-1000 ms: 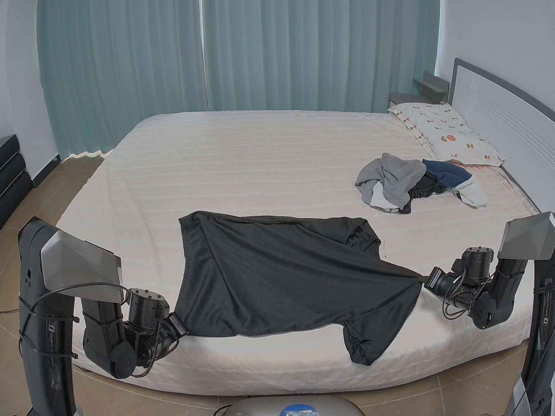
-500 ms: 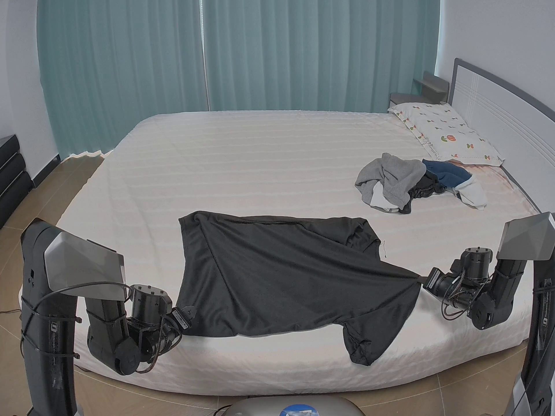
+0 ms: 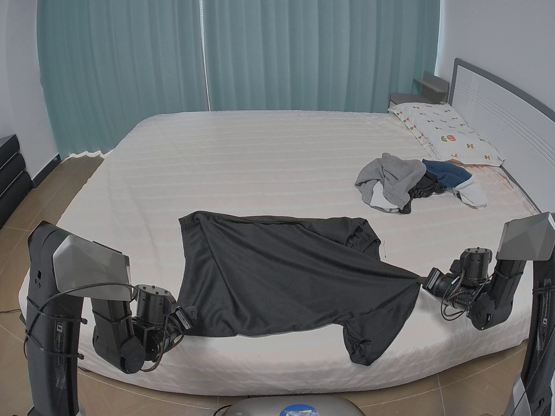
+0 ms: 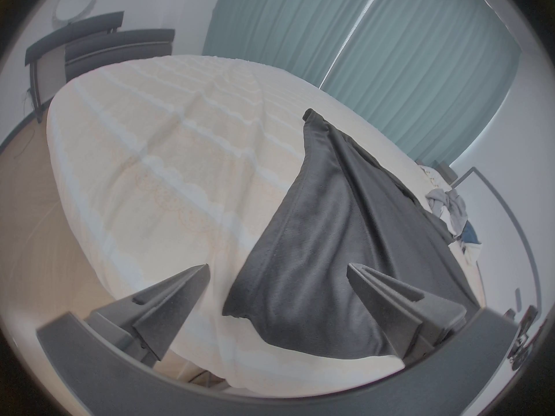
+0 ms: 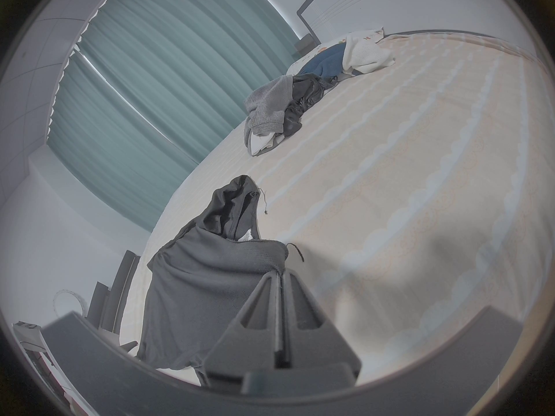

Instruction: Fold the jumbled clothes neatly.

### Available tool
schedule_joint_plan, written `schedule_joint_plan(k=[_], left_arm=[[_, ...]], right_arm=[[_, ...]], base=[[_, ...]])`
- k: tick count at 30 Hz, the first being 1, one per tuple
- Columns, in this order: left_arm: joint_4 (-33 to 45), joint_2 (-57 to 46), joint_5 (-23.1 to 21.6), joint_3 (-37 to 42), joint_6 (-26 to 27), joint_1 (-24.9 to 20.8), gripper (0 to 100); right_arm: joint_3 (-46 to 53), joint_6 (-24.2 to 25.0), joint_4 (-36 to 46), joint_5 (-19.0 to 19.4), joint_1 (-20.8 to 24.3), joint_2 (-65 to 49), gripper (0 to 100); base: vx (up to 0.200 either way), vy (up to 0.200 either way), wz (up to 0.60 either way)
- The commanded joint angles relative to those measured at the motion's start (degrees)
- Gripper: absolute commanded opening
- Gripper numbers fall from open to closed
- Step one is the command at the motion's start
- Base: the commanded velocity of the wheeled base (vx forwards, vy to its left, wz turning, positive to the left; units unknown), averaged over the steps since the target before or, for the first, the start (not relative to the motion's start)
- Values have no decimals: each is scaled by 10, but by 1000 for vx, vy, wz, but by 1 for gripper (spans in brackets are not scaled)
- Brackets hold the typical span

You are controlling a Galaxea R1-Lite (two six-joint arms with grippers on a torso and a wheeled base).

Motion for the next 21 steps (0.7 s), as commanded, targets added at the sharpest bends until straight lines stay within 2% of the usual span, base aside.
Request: schedule_joint_plan(k=[1,13,21], left_arm=[[-1,10,1,-3,0,-1,0],[-1,-11,17,61,5,7,0],[-1,-47,18,109,35,12,0]], right_arm=[[0,0,0,0,3,1,0],[1,0,-5,-1,2,4,0],[-3,0,-7,-1,-2,0,0]], base=[[0,0,0],[0,0,0],[0,0,0]])
